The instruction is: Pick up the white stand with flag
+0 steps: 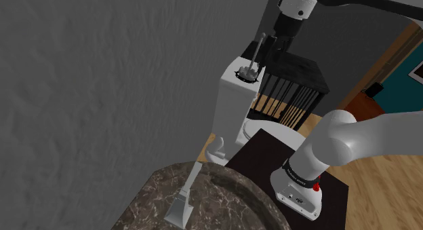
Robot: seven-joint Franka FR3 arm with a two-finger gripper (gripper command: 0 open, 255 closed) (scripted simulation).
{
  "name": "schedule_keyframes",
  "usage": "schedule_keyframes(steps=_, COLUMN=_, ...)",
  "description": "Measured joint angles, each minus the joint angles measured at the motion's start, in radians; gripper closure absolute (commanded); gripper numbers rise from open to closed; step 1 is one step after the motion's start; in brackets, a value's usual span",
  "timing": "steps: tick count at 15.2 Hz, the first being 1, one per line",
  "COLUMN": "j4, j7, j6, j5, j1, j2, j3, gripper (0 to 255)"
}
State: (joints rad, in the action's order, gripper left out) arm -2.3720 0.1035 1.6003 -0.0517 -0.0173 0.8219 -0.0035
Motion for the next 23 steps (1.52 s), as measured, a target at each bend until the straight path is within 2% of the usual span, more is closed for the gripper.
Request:
schedule_keyframes(steps=3, j4=0.017, j7=-0.013, j6=0.015, j5=-0.017, j1=-0.010, j2=-0.029, j3=-0.015, gripper=0)
schedule_keyframes(steps=7, j4=0.050, j7=-0.064, j6=0.077, j5=-0.072, j1=-0.042, j2=-0.111, j3=-0.071, gripper=0)
schedule_keyframes(steps=14, j4=0.171, j7=-0.146, j6=0.165, j5=-0.144, j1=-0.089, j2=-0.289, j3=-0.165, gripper=0)
schedule_keyframes(steps=23, j4=0.415, j7=-0.246, j6=0.229, j5=-0.170, j1=-0.130, j2=-0.548, j3=-0.269, gripper=0)
